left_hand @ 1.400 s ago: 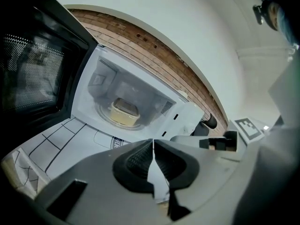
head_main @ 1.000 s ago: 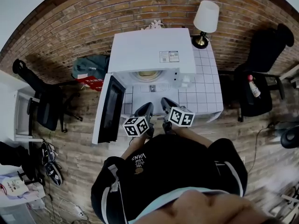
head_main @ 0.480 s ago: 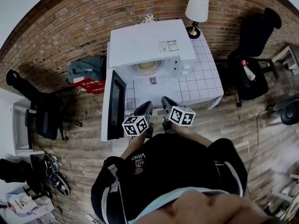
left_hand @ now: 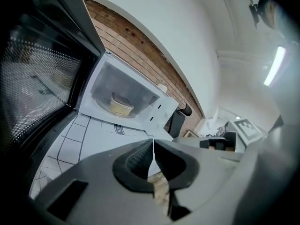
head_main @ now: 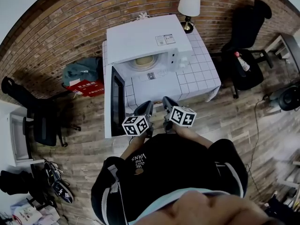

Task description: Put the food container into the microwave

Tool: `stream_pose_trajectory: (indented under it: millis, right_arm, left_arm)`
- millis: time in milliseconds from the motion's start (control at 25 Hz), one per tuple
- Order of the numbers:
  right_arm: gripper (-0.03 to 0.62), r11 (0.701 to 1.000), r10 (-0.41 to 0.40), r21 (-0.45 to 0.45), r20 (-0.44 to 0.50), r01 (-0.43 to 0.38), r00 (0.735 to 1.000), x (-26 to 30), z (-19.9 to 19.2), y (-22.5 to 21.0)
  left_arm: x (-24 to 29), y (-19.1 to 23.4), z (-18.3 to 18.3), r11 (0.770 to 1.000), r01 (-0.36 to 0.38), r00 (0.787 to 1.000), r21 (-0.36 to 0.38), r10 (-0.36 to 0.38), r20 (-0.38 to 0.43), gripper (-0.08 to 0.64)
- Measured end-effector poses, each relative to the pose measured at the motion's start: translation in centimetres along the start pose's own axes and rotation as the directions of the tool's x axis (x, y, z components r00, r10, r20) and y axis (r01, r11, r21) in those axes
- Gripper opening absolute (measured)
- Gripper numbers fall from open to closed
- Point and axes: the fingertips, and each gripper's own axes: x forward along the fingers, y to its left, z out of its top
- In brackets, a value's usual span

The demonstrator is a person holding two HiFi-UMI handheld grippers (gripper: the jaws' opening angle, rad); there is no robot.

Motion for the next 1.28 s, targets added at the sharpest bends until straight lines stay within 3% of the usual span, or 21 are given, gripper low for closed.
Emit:
stream_pose_trajectory:
  millis: [1280]
  right_arm:
    - [0.006,0.996,-0.085,0.026,0.029,0.084,0.996,-5.1,-5.8,0.7]
  left_arm:
    - [-5.4,-0.9,-4.3,0.998,0.049,0.997,0.047,-0.046,-0.064,0.012]
